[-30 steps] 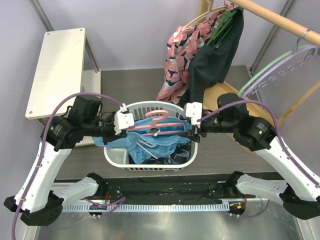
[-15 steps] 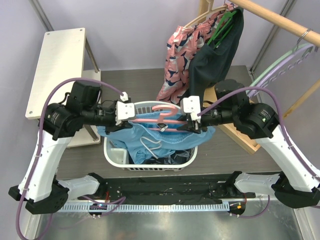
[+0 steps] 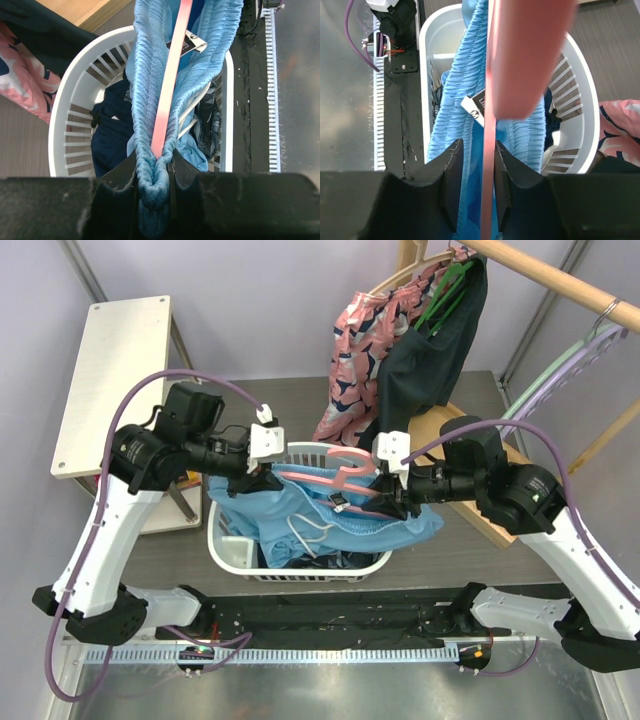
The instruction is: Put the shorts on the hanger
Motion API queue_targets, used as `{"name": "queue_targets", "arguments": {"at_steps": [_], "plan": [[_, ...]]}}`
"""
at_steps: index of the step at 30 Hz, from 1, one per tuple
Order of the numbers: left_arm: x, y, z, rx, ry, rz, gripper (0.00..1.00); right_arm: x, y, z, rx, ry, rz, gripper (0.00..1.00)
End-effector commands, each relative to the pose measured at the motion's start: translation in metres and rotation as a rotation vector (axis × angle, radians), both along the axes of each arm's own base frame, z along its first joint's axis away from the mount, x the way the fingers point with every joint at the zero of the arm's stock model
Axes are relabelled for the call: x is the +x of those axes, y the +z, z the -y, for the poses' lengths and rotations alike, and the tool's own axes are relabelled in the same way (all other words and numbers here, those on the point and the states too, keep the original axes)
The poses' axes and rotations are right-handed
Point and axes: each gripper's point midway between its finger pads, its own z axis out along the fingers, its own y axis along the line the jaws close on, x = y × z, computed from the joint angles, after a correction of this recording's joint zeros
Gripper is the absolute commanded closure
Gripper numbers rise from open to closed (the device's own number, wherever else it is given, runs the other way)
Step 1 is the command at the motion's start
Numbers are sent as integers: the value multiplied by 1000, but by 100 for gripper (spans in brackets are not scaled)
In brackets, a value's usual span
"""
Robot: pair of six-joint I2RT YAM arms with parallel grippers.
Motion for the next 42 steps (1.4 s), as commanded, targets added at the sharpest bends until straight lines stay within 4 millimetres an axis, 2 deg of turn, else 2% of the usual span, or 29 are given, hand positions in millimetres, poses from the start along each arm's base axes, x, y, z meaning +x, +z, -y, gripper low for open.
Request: {"name": "queue_targets", "arguments": {"at_steps": [1, 2, 3, 4, 6, 7, 8, 9, 10, 11, 12, 13, 14, 15, 17, 21, 22, 24, 27, 34, 36, 38, 40, 41, 42], "plan": [[5, 50, 22, -183, -47, 104, 100, 2, -12, -9, 20, -27, -72, 68], [5, 50, 22, -185, -42, 101, 100, 2, -13, -9, 16, -28, -75, 79], [4, 50, 22, -186, -39, 100, 100, 2, -12, -8, 18, -34, -80, 96], [7, 51, 22, -190, -26, 107, 100, 4, -7, -7, 25, -54, -73, 99], [9, 49, 21, -200, 12, 85, 100, 6, 4, -1, 52, -104, -70, 99], [12, 50, 21, -206, 41, 80, 99, 13, 12, 5, 62, -170, -49, 99], [24, 51, 20, -223, 121, 76, 94, 14, 18, 10, 79, -202, -43, 99], [28, 56, 17, -240, 164, 93, 73, 11, 24, 17, 96, -236, -49, 99], [32, 61, 14, -253, 202, 110, 59, 15, 32, 26, 110, -301, -36, 99], [46, 69, 10, -272, 271, 157, 45, 15, 36, 32, 117, -336, -41, 99], [48, 73, 8, -290, 311, 154, 30, 12, 37, 42, 124, -384, -66, 99], [54, 77, 4, -304, 352, 167, 25, 10, 43, 48, 134, -403, -64, 99], [59, 83, 3, -325, 376, 182, 22, 10, 38, 59, 109, -456, -71, 99], [64, 86, 0, -333, 416, 180, 11, 9, 40, 67, 112, -490, -73, 99], [68, 89, -1, -349, 440, 184, 2, 3, 47, 87, 131, -536, -51, 99], [77, 94, 1, -389, 471, 196, 0, -6, 52, 123, 140, -667, -59, 99], [80, 94, 2, -392, 480, 186, 0, -6, 59, 134, 166, -725, -54, 99], [82, 96, 5, -404, 477, 184, 0, 3, 65, 167, 216, -950, -68, 99], [82, 95, 11, -417, 452, 160, 0, 7, 70, 201, 282, -1194, -95, 99], [75, 96, 15, -424, 410, 147, 0, 13, 92, 224, 438, -1446, -208, 99], [72, 95, 14, -422, 402, 160, 0, 17, 100, 218, 480, -1440, -234, 99], [69, 94, 14, -425, 393, 164, 0, 25, 111, 218, 545, -1472, -254, 99], [68, 92, 13, -425, 393, 161, 0, 44, 116, 213, 570, -1497, -285, 99], [66, 92, 13, -427, 389, 162, 0, 48, 126, 217, 613, -1515, -277, 99], [66, 89, 13, -424, 388, 160, 0, 62, 126, 213, 618, -1527, -303, 99]]}}
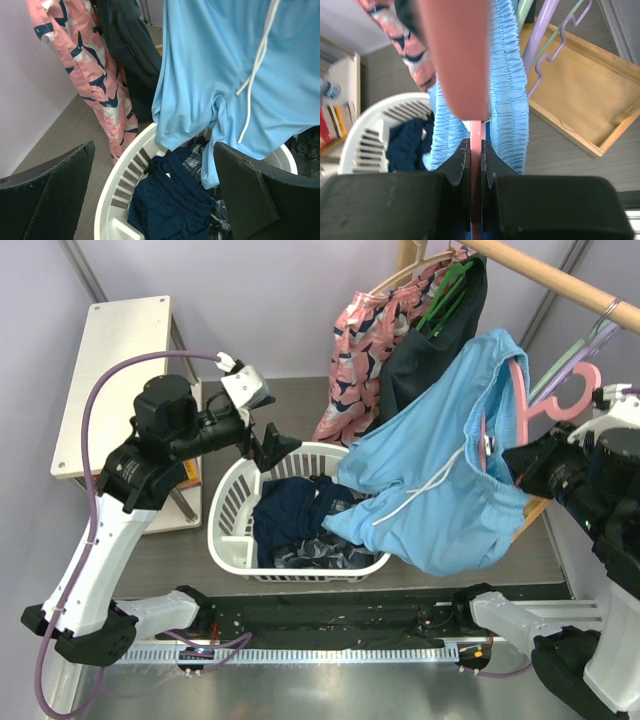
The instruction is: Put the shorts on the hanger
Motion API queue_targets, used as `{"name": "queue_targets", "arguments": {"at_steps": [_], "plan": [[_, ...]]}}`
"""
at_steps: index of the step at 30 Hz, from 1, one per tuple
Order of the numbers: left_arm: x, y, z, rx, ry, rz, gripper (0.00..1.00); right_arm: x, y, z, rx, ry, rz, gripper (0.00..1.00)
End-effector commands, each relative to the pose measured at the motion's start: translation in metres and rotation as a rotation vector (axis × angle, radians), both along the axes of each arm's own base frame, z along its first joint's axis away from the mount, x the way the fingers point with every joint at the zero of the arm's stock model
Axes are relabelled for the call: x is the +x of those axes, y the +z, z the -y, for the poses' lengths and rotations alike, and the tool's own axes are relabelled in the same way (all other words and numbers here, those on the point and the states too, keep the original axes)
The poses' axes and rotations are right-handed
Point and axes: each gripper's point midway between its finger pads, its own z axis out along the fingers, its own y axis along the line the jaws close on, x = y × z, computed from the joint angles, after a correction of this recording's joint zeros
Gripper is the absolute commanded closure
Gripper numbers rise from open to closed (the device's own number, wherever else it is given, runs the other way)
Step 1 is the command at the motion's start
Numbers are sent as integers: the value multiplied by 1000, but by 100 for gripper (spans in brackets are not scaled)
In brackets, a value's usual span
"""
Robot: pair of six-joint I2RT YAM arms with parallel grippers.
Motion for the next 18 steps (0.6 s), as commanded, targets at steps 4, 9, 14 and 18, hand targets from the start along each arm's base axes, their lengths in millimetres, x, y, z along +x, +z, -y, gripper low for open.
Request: {"name": "queue_targets", "arguments": {"at_steps": [4, 9, 14, 18], "plan": [[-11, 11, -4, -37, -20, 62, 0, 67, 58, 11, 154, -217, 165, 99], [-12, 4, -5, -32, -23, 71, 0, 94, 77, -4, 195, -163, 238, 99], [-11, 2, -3, -30, -29, 72, 0, 127, 86, -14, 265, -179, 250, 99], [-12, 1, -1, -37, -42, 75, 0, 150, 92, -13, 275, -210, 277, 99]]}}
